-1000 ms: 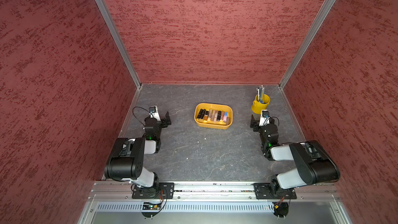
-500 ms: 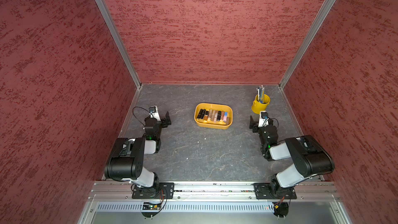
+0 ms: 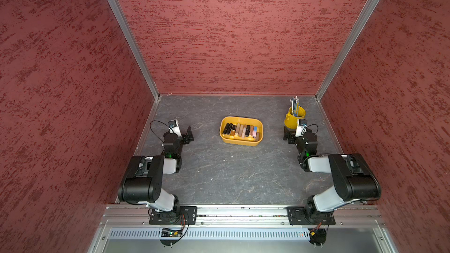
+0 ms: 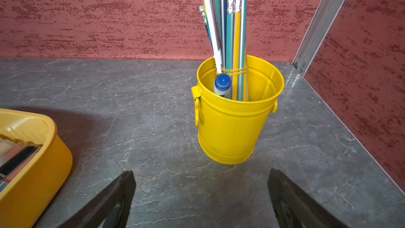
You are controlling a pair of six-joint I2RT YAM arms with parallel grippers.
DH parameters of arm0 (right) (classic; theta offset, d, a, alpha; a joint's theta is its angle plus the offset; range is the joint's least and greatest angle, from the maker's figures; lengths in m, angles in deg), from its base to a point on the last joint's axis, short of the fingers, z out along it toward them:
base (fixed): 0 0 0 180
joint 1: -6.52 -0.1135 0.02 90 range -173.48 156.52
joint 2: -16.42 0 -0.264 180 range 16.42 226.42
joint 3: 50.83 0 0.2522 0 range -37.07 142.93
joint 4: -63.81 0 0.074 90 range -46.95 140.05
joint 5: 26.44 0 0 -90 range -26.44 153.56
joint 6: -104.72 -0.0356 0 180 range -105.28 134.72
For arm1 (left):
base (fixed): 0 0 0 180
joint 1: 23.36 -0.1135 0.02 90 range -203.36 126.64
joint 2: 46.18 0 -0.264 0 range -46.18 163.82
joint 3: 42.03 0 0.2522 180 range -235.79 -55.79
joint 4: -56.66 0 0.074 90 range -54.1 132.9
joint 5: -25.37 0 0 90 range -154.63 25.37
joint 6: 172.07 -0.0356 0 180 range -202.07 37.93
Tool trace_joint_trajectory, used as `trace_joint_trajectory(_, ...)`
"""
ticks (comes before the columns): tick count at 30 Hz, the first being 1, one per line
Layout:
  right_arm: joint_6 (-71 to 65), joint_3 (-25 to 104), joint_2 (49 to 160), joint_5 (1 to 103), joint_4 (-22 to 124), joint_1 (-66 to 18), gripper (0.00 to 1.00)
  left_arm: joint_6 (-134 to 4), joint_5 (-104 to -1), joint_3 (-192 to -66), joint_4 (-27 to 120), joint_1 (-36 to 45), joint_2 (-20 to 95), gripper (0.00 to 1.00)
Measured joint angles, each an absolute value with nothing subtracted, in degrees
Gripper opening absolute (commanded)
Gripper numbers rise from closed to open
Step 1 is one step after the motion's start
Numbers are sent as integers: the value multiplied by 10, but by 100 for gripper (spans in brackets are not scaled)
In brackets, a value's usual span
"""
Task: Put the lipstick into the storage box
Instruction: Reset both arms
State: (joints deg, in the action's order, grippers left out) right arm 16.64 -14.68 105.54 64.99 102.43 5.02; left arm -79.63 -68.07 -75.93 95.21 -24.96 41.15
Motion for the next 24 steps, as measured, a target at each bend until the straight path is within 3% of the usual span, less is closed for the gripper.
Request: trace_joint_trajectory(24, 166, -147, 1055, 646, 1012, 50, 99, -800, -681, -759, 952, -249, 412, 99)
